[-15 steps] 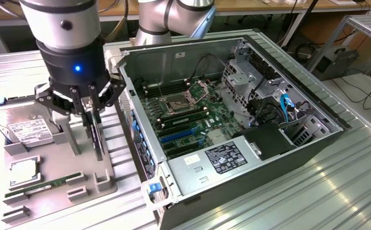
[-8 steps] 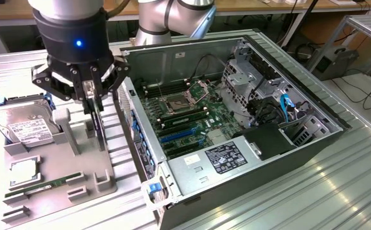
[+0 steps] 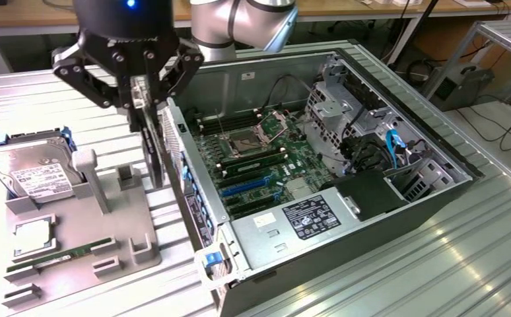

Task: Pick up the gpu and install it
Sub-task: 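Pick up the gpu and move the gpu toward the slot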

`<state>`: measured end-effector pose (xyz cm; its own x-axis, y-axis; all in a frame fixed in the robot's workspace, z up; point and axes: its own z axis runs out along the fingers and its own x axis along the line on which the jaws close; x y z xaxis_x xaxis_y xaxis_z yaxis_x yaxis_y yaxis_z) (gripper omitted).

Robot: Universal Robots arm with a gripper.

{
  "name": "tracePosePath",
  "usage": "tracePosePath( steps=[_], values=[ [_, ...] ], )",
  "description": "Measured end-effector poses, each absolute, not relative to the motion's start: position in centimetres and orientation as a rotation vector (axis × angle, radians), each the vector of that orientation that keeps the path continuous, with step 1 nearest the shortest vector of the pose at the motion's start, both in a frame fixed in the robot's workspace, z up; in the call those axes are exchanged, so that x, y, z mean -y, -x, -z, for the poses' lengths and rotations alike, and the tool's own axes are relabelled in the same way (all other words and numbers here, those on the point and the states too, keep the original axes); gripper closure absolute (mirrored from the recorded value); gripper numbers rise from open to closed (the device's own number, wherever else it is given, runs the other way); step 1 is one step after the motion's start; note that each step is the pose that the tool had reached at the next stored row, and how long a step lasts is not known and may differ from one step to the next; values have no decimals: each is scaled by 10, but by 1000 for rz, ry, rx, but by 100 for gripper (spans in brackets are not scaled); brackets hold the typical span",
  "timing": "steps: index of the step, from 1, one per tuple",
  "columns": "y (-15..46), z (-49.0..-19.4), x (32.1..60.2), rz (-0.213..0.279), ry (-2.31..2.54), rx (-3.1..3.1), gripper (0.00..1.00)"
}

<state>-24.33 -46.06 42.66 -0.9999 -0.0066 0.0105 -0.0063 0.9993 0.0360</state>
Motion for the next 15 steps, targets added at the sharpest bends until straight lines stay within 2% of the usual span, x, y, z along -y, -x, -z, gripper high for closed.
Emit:
tracePosePath(
  steps=[5, 15],
  values=[
    [214, -439, 465, 67, -10, 3130, 74],
    [163, -440, 466, 67, -10, 3127, 74]
  ],
)
